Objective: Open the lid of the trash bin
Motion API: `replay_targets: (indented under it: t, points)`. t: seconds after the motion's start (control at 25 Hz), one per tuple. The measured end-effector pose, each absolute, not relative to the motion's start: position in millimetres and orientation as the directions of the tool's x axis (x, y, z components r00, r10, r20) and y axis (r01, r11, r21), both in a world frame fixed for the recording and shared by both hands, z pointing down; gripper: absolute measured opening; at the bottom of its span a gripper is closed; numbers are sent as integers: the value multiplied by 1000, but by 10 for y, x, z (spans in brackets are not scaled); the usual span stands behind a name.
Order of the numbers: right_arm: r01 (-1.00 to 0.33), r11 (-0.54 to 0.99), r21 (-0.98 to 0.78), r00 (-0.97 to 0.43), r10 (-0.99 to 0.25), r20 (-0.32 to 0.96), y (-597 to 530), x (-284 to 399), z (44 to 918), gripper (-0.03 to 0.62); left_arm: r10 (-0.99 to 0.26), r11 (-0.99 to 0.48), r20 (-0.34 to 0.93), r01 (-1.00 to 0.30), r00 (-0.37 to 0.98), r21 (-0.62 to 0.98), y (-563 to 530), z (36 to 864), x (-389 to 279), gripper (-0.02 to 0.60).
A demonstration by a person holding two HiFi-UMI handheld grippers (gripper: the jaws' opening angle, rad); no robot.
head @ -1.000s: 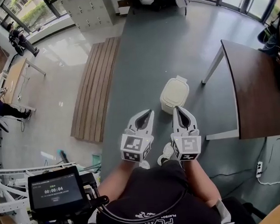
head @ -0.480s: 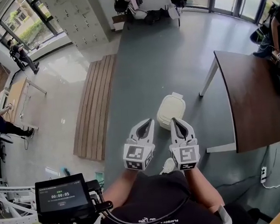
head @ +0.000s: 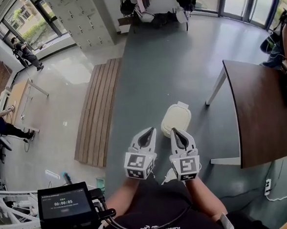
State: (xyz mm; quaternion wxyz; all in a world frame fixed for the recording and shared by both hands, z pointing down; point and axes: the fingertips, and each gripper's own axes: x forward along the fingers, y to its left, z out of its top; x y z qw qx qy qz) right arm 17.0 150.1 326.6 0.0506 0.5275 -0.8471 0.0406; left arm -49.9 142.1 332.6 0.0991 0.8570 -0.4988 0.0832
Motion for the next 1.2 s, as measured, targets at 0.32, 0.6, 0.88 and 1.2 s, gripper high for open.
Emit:
replay_targets:
  t: [0.32, 0.6, 0.88, 1.2]
  points:
    - [-906, 424, -1, -421, -898, 125, 648, 153, 3151, -2, -840, -478, 237, -873, 488, 100, 597, 3255, -591, -2]
    - [-926, 379, 8, -374, -918, 134, 276, 101, 3101, -2, -818, -511, 209, -844, 535, 161, 169, 3071, -717, -2]
    - [-933, 359, 18, -353, -924, 147, -90, -83, 3069, -2, -799, -544, 196, -822, 569, 169, -172, 2959, -870, -2]
    - [-944, 327, 41, -318, -936, 148, -385, -290, 2977, -2, -782, -571, 184, -803, 596, 173, -556, 2909, -1105, -2]
